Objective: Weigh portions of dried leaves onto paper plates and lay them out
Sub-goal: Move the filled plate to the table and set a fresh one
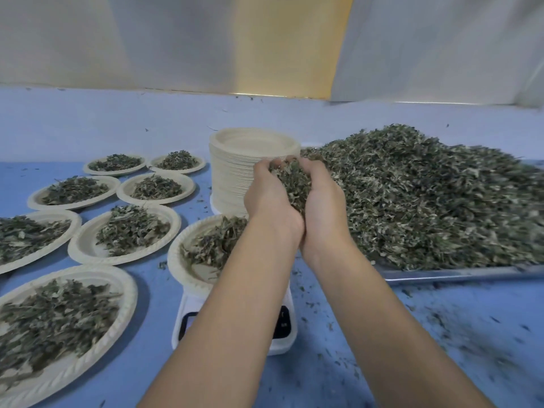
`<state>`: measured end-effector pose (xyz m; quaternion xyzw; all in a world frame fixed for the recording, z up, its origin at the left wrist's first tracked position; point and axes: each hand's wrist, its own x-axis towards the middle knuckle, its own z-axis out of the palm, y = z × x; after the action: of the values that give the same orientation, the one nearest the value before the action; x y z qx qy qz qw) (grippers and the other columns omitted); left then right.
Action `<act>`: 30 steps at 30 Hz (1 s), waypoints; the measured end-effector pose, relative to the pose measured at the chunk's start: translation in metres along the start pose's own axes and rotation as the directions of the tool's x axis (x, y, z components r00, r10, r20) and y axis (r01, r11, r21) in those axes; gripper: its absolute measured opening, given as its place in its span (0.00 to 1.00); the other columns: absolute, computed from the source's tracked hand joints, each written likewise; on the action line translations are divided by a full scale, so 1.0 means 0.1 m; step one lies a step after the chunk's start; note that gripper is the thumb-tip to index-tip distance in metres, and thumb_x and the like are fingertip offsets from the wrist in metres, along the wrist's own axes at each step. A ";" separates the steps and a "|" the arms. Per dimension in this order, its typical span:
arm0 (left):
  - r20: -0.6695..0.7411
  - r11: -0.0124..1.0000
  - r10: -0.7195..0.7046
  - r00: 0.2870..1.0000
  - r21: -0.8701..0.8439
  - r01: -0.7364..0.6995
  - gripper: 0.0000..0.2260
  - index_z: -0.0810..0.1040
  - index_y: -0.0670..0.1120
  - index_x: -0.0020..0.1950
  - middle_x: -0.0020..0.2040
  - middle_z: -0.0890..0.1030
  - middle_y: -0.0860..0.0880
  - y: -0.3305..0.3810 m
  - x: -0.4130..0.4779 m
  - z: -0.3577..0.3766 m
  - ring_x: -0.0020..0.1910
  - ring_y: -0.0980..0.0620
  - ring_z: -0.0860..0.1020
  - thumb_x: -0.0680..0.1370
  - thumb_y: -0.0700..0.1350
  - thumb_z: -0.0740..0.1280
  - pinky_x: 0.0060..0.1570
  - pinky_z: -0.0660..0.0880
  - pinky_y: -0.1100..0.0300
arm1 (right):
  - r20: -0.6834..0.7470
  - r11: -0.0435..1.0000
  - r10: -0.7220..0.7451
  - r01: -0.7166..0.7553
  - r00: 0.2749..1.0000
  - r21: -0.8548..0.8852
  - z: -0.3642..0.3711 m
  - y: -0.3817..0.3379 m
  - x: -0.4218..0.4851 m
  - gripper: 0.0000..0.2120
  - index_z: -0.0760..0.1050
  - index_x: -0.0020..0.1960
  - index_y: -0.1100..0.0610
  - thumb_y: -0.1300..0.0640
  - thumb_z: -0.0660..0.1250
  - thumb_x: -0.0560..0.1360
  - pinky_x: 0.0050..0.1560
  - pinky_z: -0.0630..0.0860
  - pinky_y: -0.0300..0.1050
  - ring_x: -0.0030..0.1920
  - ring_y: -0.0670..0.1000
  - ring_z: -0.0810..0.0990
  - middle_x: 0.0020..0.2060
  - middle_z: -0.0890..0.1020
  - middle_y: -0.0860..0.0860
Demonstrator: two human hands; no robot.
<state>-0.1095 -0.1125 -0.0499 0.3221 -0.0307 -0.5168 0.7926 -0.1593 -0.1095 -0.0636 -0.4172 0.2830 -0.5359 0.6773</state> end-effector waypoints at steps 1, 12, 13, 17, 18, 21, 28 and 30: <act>-0.017 1.000 0.003 1.000 0.029 -0.003 0.12 0.72 0.46 0.33 0.33 0.77 0.49 -0.04 0.01 0.00 0.29 0.51 0.76 0.76 0.46 0.62 0.29 0.70 0.65 | -0.015 1.000 -0.011 0.011 1.000 -0.022 -0.04 0.00 0.00 0.12 0.79 0.36 0.51 0.57 0.64 0.76 0.41 0.76 0.42 0.33 0.44 0.81 0.29 0.82 0.44; -0.058 0.992 0.108 0.992 0.069 -0.104 0.13 0.74 0.45 0.33 0.31 0.78 0.49 -0.01 0.11 -0.08 0.31 0.52 0.77 0.77 0.45 0.63 0.32 0.73 0.62 | -0.076 1.000 -0.010 0.011 0.997 0.008 0.05 0.11 0.05 0.09 0.80 0.49 0.60 0.63 0.61 0.77 0.44 0.78 0.40 0.43 0.49 0.81 0.43 0.83 0.53; -0.059 0.990 0.122 0.991 0.085 -0.117 0.12 0.75 0.45 0.34 0.34 0.79 0.48 -0.03 0.11 -0.05 0.33 0.50 0.78 0.78 0.44 0.63 0.36 0.76 0.59 | -0.099 0.998 0.031 -0.026 0.995 0.050 0.04 0.10 0.06 0.09 0.80 0.49 0.60 0.63 0.61 0.77 0.43 0.78 0.42 0.42 0.51 0.81 0.42 0.83 0.54; -0.089 0.972 0.146 0.985 0.198 -0.126 0.10 0.77 0.45 0.36 0.37 0.78 0.44 -0.23 0.08 0.11 0.39 0.46 0.76 0.78 0.41 0.65 0.46 0.77 0.51 | -0.207 0.987 0.143 -0.123 0.968 0.108 -0.17 0.01 0.14 0.10 0.80 0.39 0.58 0.62 0.63 0.76 0.37 0.78 0.42 0.32 0.51 0.80 0.30 0.82 0.52; -0.080 0.966 0.136 0.987 0.230 -0.115 0.10 0.77 0.44 0.36 0.36 0.77 0.44 -0.31 0.07 0.15 0.39 0.46 0.75 0.78 0.41 0.65 0.46 0.77 0.51 | -0.228 0.981 0.167 -0.138 0.959 0.136 -0.25 -0.01 0.17 0.10 0.80 0.38 0.58 0.62 0.63 0.76 0.37 0.78 0.42 0.32 0.51 0.80 0.30 0.82 0.53; -0.029 0.935 0.086 0.996 0.347 -0.071 0.10 0.77 0.44 0.40 0.35 0.76 0.46 -0.62 0.10 0.25 0.40 0.47 0.74 0.80 0.42 0.62 0.47 0.74 0.52 | -0.256 0.956 0.245 -0.190 0.935 0.222 -0.53 -0.06 0.27 0.11 0.78 0.40 0.59 0.61 0.59 0.77 0.39 0.76 0.44 0.38 0.54 0.79 0.39 0.80 0.56; 0.144 0.688 -0.013 0.990 0.719 -0.095 0.05 0.77 0.50 0.44 0.48 0.80 0.47 -1.20 0.16 0.38 0.52 0.46 0.77 0.77 0.49 0.66 0.56 0.76 0.50 | -0.509 0.988 0.151 -0.139 0.847 0.062 -1.12 -0.22 0.43 0.12 0.75 0.37 0.59 0.58 0.58 0.76 0.40 0.75 0.46 0.38 0.57 0.78 0.39 0.79 0.58; 0.237 0.651 -0.099 0.966 0.750 -0.117 0.05 0.78 0.52 0.44 0.49 0.81 0.48 -1.26 0.15 0.39 0.51 0.47 0.79 0.76 0.53 0.67 0.55 0.76 0.51 | -0.540 0.991 0.003 -0.074 0.842 -0.109 -1.20 -0.26 0.47 0.13 0.76 0.36 0.56 0.57 0.59 0.77 0.43 0.78 0.50 0.41 0.58 0.80 0.38 0.81 0.58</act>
<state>-0.2179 -0.1763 -0.0914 0.5537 -0.3476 -0.4899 0.5767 -0.2591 -0.1876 -0.0967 -0.2861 0.5032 -0.5988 0.5535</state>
